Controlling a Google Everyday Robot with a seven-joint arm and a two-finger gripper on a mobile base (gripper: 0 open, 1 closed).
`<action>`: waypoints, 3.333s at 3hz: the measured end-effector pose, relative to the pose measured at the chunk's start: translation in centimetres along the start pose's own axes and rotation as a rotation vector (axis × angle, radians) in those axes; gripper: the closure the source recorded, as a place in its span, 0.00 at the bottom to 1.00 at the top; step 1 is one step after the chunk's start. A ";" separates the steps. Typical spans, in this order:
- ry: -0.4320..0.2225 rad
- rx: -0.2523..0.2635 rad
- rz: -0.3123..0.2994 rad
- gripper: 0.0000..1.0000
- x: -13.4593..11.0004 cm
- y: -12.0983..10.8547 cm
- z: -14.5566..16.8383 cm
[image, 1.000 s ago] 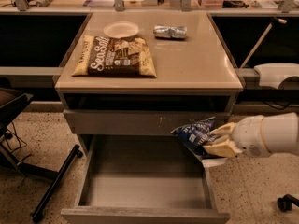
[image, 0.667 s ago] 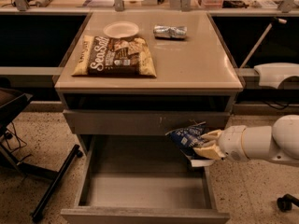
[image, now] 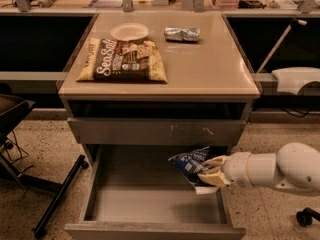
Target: Place blue chip bag into middle drawer
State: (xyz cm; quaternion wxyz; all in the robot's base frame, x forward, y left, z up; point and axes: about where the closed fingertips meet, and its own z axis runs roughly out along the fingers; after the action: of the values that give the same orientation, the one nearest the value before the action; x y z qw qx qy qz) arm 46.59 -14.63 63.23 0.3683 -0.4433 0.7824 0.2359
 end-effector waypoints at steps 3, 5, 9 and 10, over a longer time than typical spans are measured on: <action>-0.039 -0.162 0.148 1.00 8.8 2.5 11.2; 0.028 -0.016 0.130 1.00 11.9 2.0 12.4; 0.071 0.157 0.113 0.58 13.9 -1.0 13.6; 0.071 0.157 0.113 0.35 13.9 -1.0 13.6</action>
Offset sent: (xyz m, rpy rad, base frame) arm -0.0033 0.0632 -0.1932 0.1901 0.2387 0.0484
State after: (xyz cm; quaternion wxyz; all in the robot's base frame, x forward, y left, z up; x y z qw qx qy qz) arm 47.81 -12.86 43.86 0.3599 -0.3762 0.8349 0.1786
